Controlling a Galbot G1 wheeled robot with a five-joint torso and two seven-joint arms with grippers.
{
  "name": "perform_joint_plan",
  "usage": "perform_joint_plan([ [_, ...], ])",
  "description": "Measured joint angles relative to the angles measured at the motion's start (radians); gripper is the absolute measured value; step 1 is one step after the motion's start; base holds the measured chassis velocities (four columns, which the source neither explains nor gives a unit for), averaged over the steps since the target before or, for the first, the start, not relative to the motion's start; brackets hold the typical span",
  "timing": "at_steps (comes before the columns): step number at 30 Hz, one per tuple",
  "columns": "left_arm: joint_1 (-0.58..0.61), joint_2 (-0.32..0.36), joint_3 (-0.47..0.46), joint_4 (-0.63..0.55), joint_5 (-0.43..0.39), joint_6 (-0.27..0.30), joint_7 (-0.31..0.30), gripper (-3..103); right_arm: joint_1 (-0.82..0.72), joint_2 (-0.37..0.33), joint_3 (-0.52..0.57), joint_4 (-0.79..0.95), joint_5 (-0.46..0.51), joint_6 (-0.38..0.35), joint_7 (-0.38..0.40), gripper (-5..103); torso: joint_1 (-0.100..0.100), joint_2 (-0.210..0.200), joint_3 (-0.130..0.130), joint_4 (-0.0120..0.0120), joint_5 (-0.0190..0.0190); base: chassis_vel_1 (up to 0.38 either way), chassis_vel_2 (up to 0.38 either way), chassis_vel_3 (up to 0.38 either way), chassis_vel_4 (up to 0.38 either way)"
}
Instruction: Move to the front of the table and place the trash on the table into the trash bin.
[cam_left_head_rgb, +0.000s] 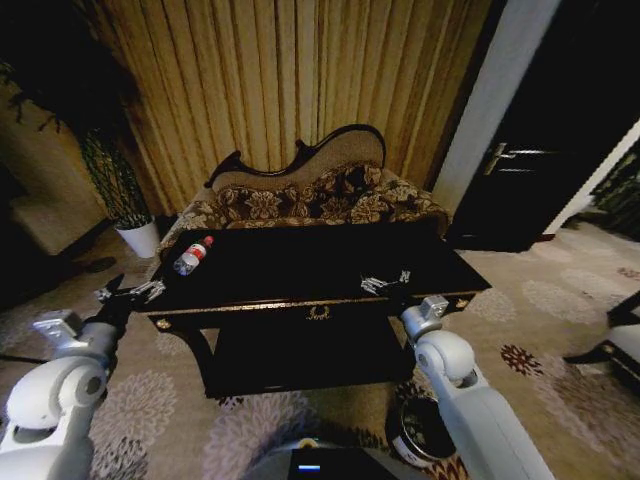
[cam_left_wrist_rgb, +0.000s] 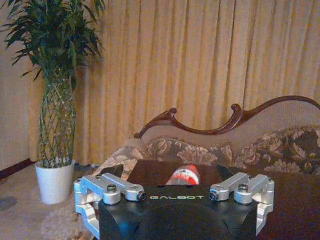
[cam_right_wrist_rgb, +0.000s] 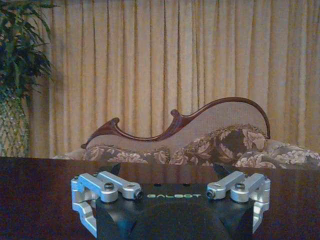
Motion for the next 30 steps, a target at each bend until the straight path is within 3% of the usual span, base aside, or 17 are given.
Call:
perform_joint_plan([
  [9, -0.005, 0.003, 0.011, 0.007, 0.108, -0.059, 0.029, 100, 0.004, 0.009, -0.002, -0.017, -0.013, 0.016, 0.0, 100, 0.0, 0.0, 0.0, 0.0, 0.0, -0.084, 0.063, 0.078, -0.074],
  [19, -0.004, 0.011, 0.009, 0.03, 0.078, -0.116, 0.047, 100, -0.003, 0.015, -0.005, -0.024, -0.027, 0.033, 0.0, 100, 0.0, 0.0, 0.0, 0.0, 0.0001, 0.0, 0.0, 0.0, 0.0],
  [24, -0.014, 0.044, -0.003, 0.05, 0.026, -0.105, 0.042, 100, -0.004, 0.021, -0.005, -0.029, -0.029, 0.036, 0.0, 100, 0.0, 0.0, 0.0, 0.0001, -0.0001, 0.0, 0.0, 0.0, 0.0],
  [28, -0.051, 0.11, -0.011, 0.079, -0.037, -0.062, 0.043, 100, -0.01, 0.026, -0.003, -0.035, -0.035, 0.044, 0.0, 100, 0.0, 0.0, 0.0, -0.0001, -0.0001, 0.0, 0.0, 0.0, 0.0],
  [30, -0.077, 0.168, -0.005, 0.103, -0.08, -0.005, 0.025, 100, -0.013, 0.027, 0.0, -0.039, -0.037, 0.049, 0.0, 100, 0.0, 0.0, 0.0, -0.0002, 0.0001, 0.0, 0.0, 0.0, 0.0],
])
